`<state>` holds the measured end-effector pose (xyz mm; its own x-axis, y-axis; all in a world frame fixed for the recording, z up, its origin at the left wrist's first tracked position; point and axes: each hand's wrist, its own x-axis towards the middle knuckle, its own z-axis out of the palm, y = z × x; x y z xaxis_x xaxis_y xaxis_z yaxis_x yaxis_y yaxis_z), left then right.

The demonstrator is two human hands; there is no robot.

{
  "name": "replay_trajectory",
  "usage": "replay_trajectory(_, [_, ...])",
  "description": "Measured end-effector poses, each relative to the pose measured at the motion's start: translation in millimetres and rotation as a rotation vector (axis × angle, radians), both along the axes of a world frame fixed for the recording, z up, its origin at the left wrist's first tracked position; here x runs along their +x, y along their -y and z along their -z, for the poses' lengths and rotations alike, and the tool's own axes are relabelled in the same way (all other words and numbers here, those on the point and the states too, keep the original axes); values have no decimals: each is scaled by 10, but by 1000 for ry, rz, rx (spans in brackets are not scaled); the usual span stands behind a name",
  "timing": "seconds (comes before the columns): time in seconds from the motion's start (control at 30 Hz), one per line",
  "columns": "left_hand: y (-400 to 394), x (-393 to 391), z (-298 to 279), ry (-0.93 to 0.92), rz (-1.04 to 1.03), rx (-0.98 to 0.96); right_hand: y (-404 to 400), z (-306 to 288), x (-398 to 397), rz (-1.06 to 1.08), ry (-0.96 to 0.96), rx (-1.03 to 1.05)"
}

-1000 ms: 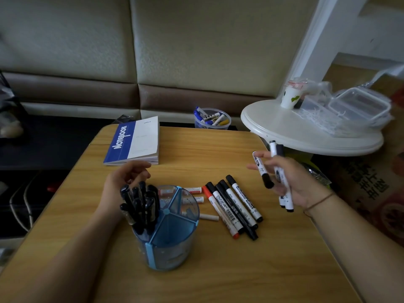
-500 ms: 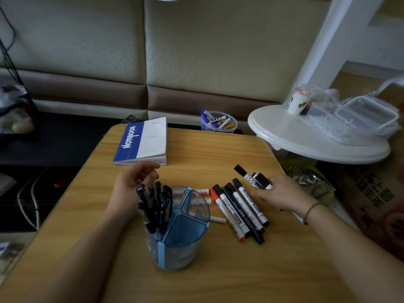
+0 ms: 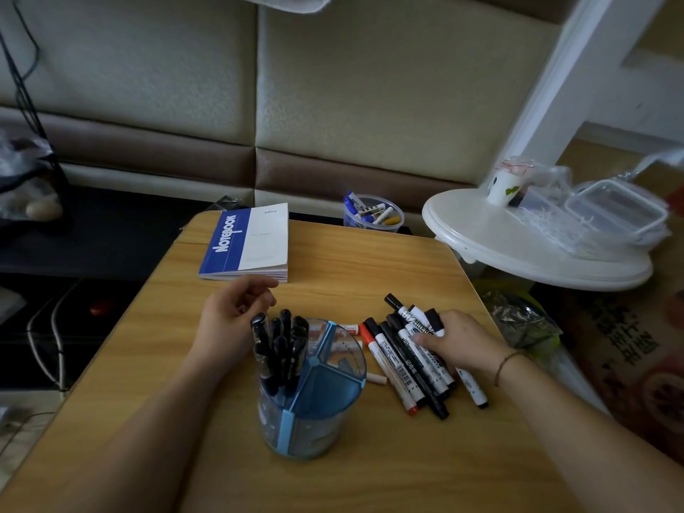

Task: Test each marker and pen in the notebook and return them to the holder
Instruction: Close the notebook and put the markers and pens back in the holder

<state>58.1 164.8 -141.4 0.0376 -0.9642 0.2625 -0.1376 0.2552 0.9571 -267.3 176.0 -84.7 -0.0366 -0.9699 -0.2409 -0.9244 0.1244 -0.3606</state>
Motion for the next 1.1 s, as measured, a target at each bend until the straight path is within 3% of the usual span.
replay_trajectory(0.13, [-2,0,-4,1,0,15,21,-11,35,-60,-104,72])
replay_trajectory(0.27, [-1,-5,-5,0,2,15,-7,23,43,-21,-147,-41])
replay_trajectory(0.37, [-4,10,2,-7,4,2,-4,-24,-14,159,81,-245])
replay_trajectory(0.5, [45,7,33,6,-7,-3,8,-187,-9,306,618,-500])
replay_trajectory(0.6, [101,30,107,43,-2,-16,-18,-90,46,333,795,-648])
replay_trajectory(0.8, [147,66,179,51,-8,1,-59,198,27,203,739,-788])
replay_trajectory(1.1, [139,48,174,77,-8,-10,-65,182,44,94,677,-975])
